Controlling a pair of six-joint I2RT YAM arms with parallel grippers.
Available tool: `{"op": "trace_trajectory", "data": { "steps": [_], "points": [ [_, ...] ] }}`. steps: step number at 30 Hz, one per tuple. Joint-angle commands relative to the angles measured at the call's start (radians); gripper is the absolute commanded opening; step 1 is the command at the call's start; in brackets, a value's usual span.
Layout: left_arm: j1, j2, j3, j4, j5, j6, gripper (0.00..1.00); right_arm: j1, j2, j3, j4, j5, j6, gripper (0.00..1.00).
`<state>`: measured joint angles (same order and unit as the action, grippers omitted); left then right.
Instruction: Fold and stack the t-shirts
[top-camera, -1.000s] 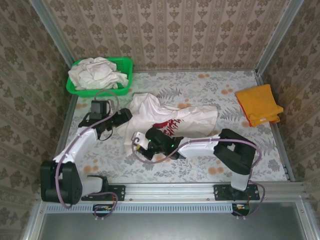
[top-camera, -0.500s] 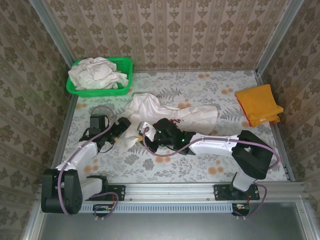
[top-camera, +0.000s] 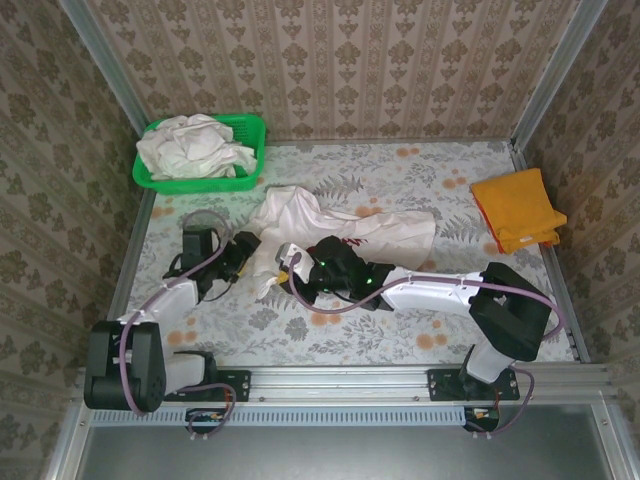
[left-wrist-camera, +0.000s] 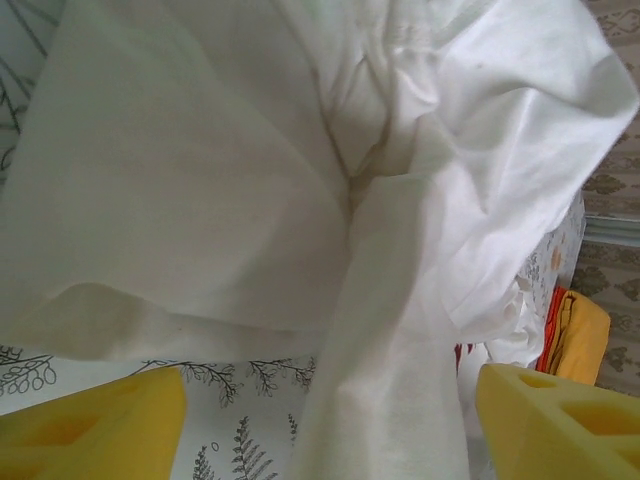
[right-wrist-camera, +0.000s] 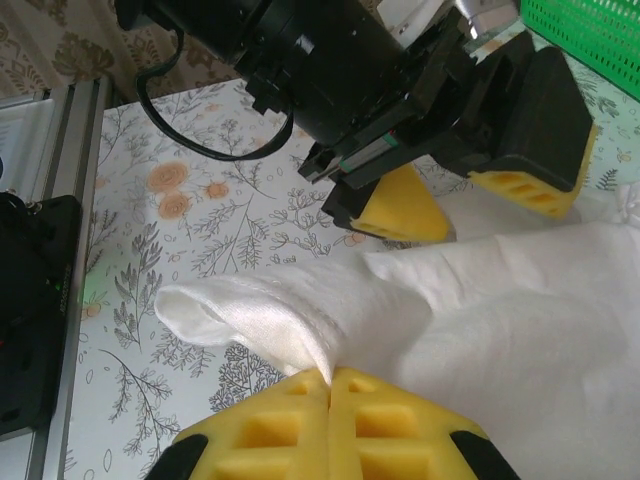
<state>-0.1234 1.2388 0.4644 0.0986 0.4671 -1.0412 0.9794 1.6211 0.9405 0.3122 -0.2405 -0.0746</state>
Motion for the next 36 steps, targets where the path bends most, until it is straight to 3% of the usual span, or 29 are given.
{"op": "trace_trajectory", "data": {
  "steps": [1,4,7,10,15,16,18,21,23,25,27,29,33,36],
  "points": [
    [-0.026,0.024,-0.025,0.101,0.031,-0.096,0.74,-0.003,-0.025,-0.007,0.033,-0.008,0.007,0.0],
    [-0.048,0.037,-0.015,0.12,0.034,-0.126,0.72,-0.003,-0.02,-0.007,0.028,-0.006,0.006,0.0],
    [-0.05,0.032,-0.015,0.116,0.026,-0.135,0.61,-0.004,-0.02,-0.011,0.027,-0.004,0.007,0.0],
    [-0.042,0.018,-0.005,0.085,0.014,-0.109,0.42,-0.004,-0.026,-0.017,0.021,-0.002,0.006,0.0],
    [-0.024,0.009,0.018,0.025,0.018,-0.06,0.01,-0.004,-0.045,-0.022,-0.011,-0.028,-0.007,0.0],
    [-0.017,0.001,0.021,0.002,0.021,-0.045,0.0,-0.004,-0.051,-0.022,-0.023,-0.039,-0.009,0.01],
    [0.0,-0.033,0.029,-0.051,0.022,-0.015,0.0,-0.004,-0.065,-0.019,-0.05,-0.059,-0.01,0.13],
    [0.037,-0.102,0.045,-0.165,0.023,0.051,0.0,-0.014,-0.097,-0.027,-0.054,-0.049,0.037,0.61],
    [0.064,-0.15,0.062,-0.262,0.023,0.1,0.0,-0.053,-0.123,-0.057,0.012,-0.029,0.168,0.77],
    [0.091,-0.186,0.076,-0.336,0.032,0.142,0.0,-0.112,-0.13,-0.076,0.041,0.087,0.332,0.85],
    [0.121,-0.208,0.093,-0.398,0.056,0.154,0.0,-0.169,-0.12,-0.064,-0.052,0.279,0.515,0.85],
    [0.146,-0.209,0.115,-0.443,0.104,0.159,0.0,-0.241,-0.112,-0.079,-0.125,0.353,0.677,0.85],
    [0.176,-0.215,0.16,-0.519,0.163,0.163,0.0,-0.373,-0.09,-0.126,-0.191,0.324,0.964,0.81],
    [0.188,-0.239,0.186,-0.569,0.168,0.189,0.0,-0.435,-0.08,-0.179,-0.135,0.288,1.048,0.78]
  ]
}}
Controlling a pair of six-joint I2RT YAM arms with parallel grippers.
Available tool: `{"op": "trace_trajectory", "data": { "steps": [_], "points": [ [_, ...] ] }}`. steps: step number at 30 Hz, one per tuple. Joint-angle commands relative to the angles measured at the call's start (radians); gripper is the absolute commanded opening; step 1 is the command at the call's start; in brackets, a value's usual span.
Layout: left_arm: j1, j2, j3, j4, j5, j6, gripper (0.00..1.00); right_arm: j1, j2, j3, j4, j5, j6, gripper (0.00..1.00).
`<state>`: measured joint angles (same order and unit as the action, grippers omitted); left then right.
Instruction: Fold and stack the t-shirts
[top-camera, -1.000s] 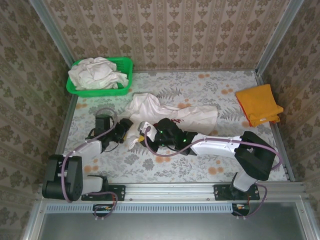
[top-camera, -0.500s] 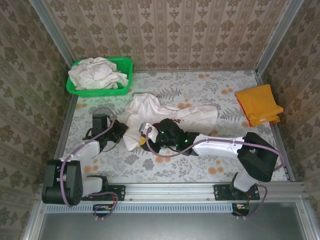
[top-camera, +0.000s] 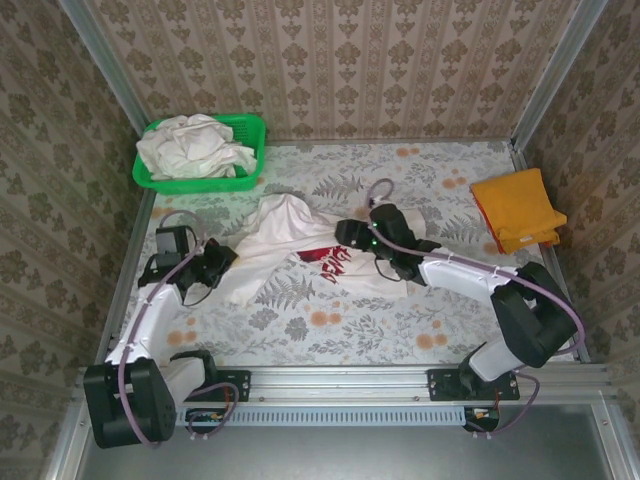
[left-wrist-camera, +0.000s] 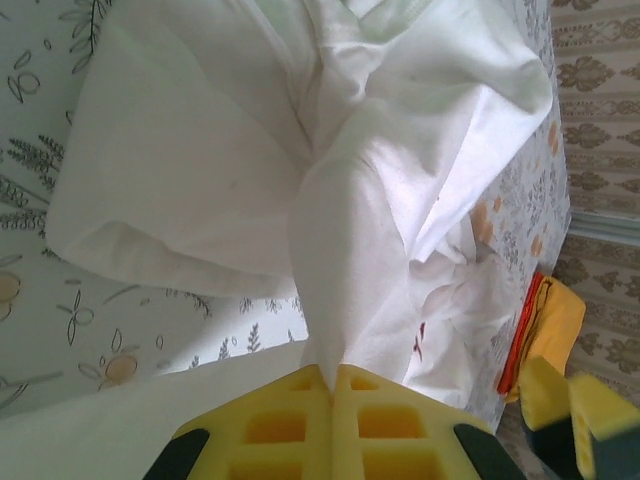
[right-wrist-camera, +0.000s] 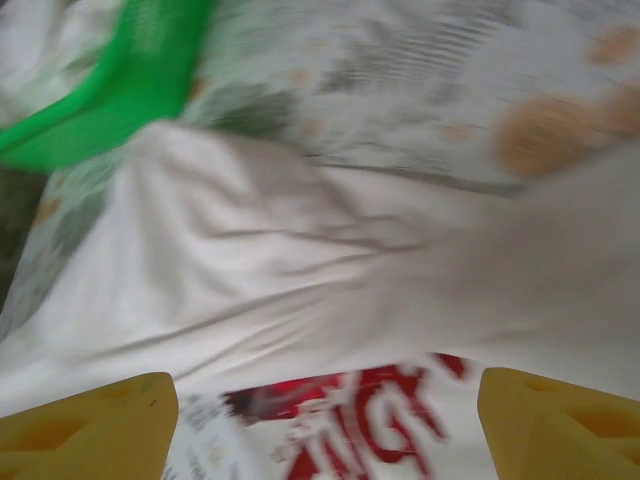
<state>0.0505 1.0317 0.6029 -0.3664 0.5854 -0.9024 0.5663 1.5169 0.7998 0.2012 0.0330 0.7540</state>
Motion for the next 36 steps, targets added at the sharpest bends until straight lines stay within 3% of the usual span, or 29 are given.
{"op": "trace_trajectory", "data": {
  "steps": [1,11,17,21,24,29,36],
  "points": [
    [0.016,-0.039,0.053,-0.115,0.05,0.06,0.0,-0.042,0.032,-0.037,-0.041,0.017,0.216,0.77],
    [0.025,-0.052,0.051,-0.115,0.048,0.078,0.0,-0.278,0.164,0.16,-0.322,0.216,-0.163,0.62],
    [0.028,-0.053,0.057,-0.11,0.044,0.08,0.0,-0.35,0.314,0.321,-0.389,0.186,-0.285,0.54],
    [0.029,-0.052,0.048,-0.099,0.042,0.079,0.0,-0.379,0.411,0.416,-0.428,0.174,-0.279,0.48],
    [0.03,-0.053,0.046,-0.095,0.045,0.079,0.0,-0.399,0.471,0.464,-0.453,0.139,-0.27,0.37],
    [0.033,-0.042,0.063,-0.086,0.047,0.085,0.0,-0.416,0.472,0.484,-0.426,0.072,-0.289,0.01],
    [0.041,0.01,0.176,-0.073,0.045,0.104,0.0,-0.427,0.297,0.487,-0.321,0.025,-0.425,0.0]
  ]
}}
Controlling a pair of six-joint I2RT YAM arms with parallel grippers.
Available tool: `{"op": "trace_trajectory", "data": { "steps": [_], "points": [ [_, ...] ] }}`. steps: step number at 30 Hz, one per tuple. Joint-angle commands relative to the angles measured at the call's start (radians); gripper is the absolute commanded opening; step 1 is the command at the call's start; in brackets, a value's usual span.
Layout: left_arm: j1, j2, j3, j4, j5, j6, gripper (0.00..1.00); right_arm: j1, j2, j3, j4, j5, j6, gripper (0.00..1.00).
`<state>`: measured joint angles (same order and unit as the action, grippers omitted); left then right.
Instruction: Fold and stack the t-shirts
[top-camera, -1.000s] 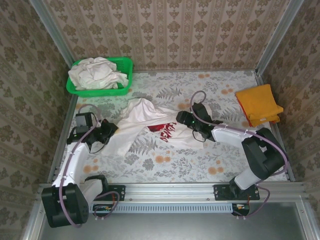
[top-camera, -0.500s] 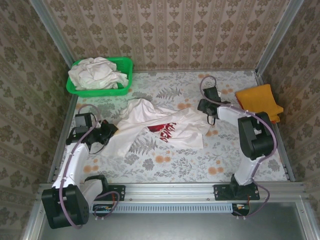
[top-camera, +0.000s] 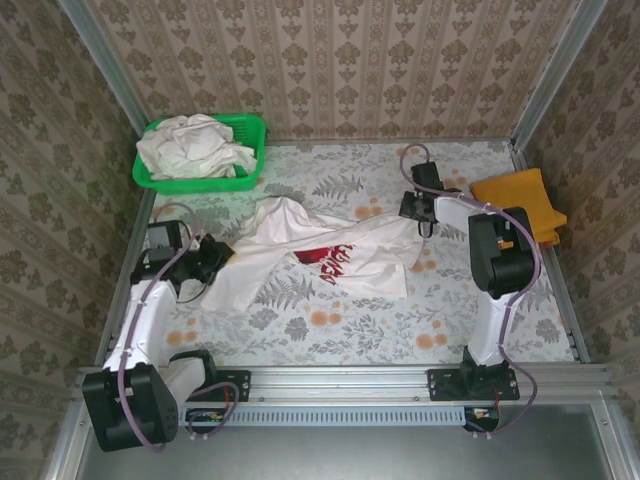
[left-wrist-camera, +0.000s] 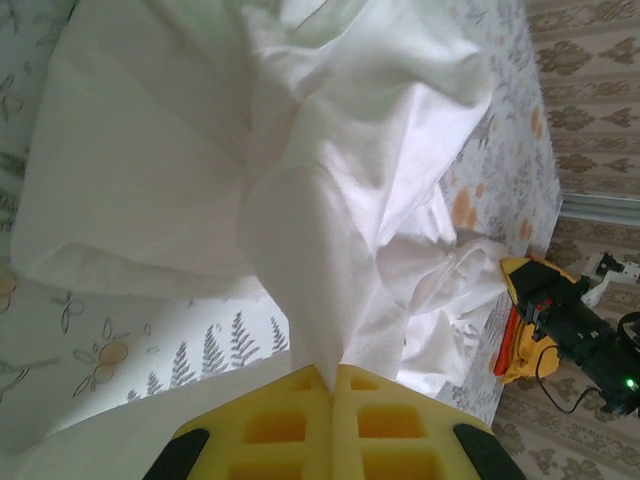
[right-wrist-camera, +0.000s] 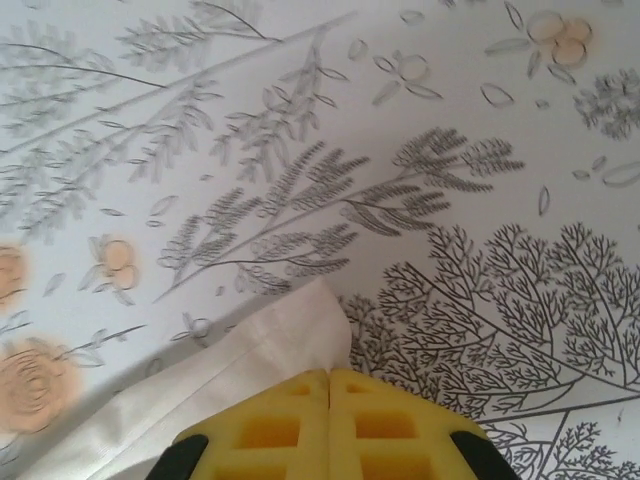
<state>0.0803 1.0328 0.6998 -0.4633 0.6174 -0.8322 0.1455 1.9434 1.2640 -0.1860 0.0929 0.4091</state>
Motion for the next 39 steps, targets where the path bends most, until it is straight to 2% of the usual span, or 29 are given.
{"op": "trace_trajectory", "data": {
  "steps": [1,4,7,16,23,26,28,30,32,36,39],
  "points": [
    [0.014,0.018,0.11,0.032,0.01,0.036,0.0,-0.006,-0.167,0.018,0.093,-0.043,-0.106,0.0],
    [0.034,0.066,0.219,0.084,0.033,0.036,0.0,-0.014,-0.254,0.035,0.145,-0.062,-0.148,0.0],
    [0.045,0.152,0.381,0.1,0.055,0.045,0.0,-0.041,-0.285,0.137,0.127,-0.129,-0.17,0.0],
    [0.06,0.383,0.89,0.108,0.071,0.004,0.0,-0.129,-0.287,0.543,0.047,-0.317,-0.184,0.0],
    [0.075,0.527,1.274,0.054,0.099,-0.035,0.0,-0.189,-0.244,0.897,-0.023,-0.428,-0.175,0.0],
    [0.076,0.585,1.427,0.039,0.116,-0.067,0.0,-0.201,-0.225,0.999,-0.06,-0.458,-0.175,0.0],
    [0.077,0.605,1.492,0.032,0.136,-0.087,0.0,-0.207,-0.24,1.007,-0.071,-0.482,-0.174,0.0],
    [0.073,0.58,1.486,0.03,0.157,-0.087,0.0,-0.208,-0.291,0.943,-0.084,-0.512,-0.18,0.0],
    [0.063,0.507,1.38,0.04,0.159,-0.065,0.0,-0.208,-0.39,0.761,-0.038,-0.545,-0.178,0.0],
    [0.058,0.249,0.942,0.099,0.113,-0.043,0.0,-0.206,-0.689,0.212,0.146,-0.618,-0.161,0.0],
    [0.044,0.069,0.62,0.074,0.084,-0.029,0.0,-0.188,-0.884,-0.152,0.183,-0.632,-0.16,0.0]
  ]
}}
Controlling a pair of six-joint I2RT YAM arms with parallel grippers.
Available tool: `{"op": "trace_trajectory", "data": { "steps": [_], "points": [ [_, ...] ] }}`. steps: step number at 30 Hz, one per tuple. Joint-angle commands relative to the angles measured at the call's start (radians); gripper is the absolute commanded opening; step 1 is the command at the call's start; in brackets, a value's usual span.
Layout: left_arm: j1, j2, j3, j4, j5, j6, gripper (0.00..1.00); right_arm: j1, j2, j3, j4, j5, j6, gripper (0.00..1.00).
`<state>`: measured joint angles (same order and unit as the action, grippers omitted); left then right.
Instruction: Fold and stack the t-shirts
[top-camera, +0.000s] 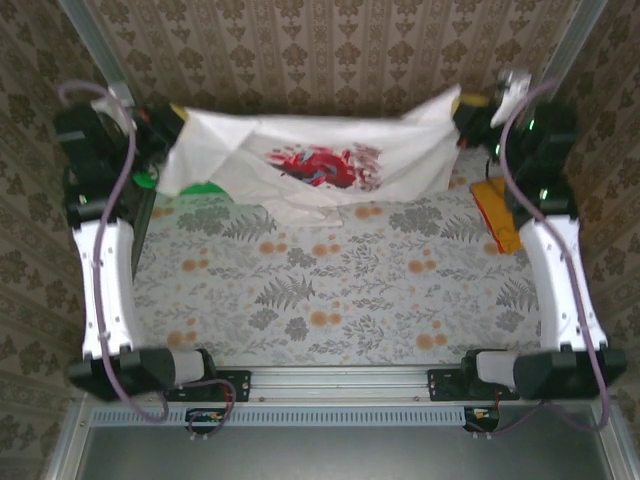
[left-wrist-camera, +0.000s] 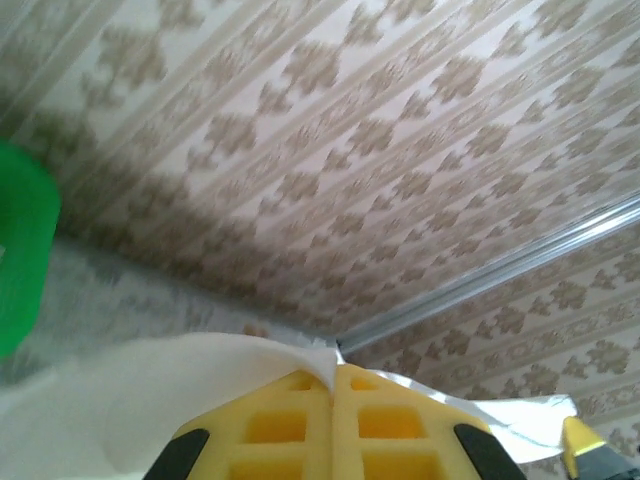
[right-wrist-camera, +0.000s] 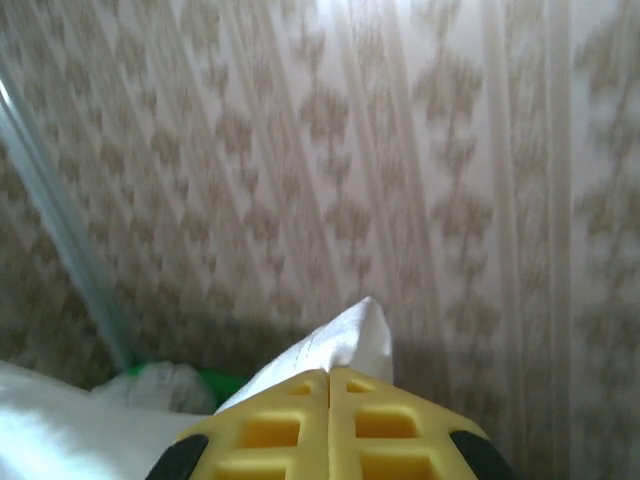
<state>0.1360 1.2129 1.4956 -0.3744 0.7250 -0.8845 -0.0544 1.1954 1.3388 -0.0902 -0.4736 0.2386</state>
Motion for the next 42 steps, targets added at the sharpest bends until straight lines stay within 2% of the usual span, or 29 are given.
{"op": "trace_trajectory", "data": {
  "steps": [1,5,7,8,10,12,13,15,18,22,24,30,38,42],
  "points": [
    [-0.016,-0.158,-0.255,-0.029,-0.03,0.029,0.0,0.025,-0.186,-0.326,0.086,-0.066,0.011,0.0],
    [-0.023,-0.3,-0.609,-0.117,-0.013,0.035,0.0,0.128,-0.369,-0.721,0.087,-0.053,0.066,0.0],
    [-0.022,-0.337,-0.719,-0.178,-0.014,0.055,0.0,0.193,-0.445,-0.846,0.028,0.011,0.096,0.02],
    [-0.022,-0.354,-0.773,-0.195,-0.024,0.063,0.0,0.222,-0.486,-0.907,0.009,0.06,0.143,0.06],
    [-0.015,-0.369,-0.86,-0.195,-0.037,0.065,0.0,0.259,-0.558,-0.997,-0.027,0.111,0.223,0.26],
    [-0.002,-0.36,-0.923,-0.174,-0.036,0.071,0.0,0.264,-0.631,-1.022,-0.137,0.173,0.249,0.59],
    [0.003,-0.351,-0.944,-0.162,-0.037,0.076,0.0,0.262,-0.664,-1.011,-0.2,0.231,0.237,0.67],
    [0.015,-0.327,-0.973,-0.141,-0.053,0.08,0.0,0.261,-0.707,-0.981,-0.276,0.356,0.217,0.76],
    [0.022,-0.296,-0.968,-0.144,-0.055,0.102,0.0,0.259,-0.672,-0.942,-0.253,0.357,0.209,0.8],
    [0.042,-0.304,-0.94,-0.213,-0.076,0.158,0.0,0.264,-0.524,-0.901,-0.259,0.335,0.298,0.8],
    [0.069,-0.323,-0.94,-0.236,-0.111,0.177,0.0,0.269,-0.455,-0.892,-0.281,0.337,0.37,0.76],
    [0.135,-0.327,-0.951,-0.264,-0.09,0.216,0.0,0.312,-0.342,-0.901,-0.314,0.322,0.561,0.57],
    [0.166,-0.303,-0.956,-0.242,-0.028,0.228,0.0,0.318,-0.169,-0.888,-0.249,0.237,0.626,0.41],
    [0.181,-0.311,-0.951,-0.254,-0.021,0.237,0.0,0.317,-0.151,-0.881,-0.265,0.224,0.671,0.24]
  ]
}}
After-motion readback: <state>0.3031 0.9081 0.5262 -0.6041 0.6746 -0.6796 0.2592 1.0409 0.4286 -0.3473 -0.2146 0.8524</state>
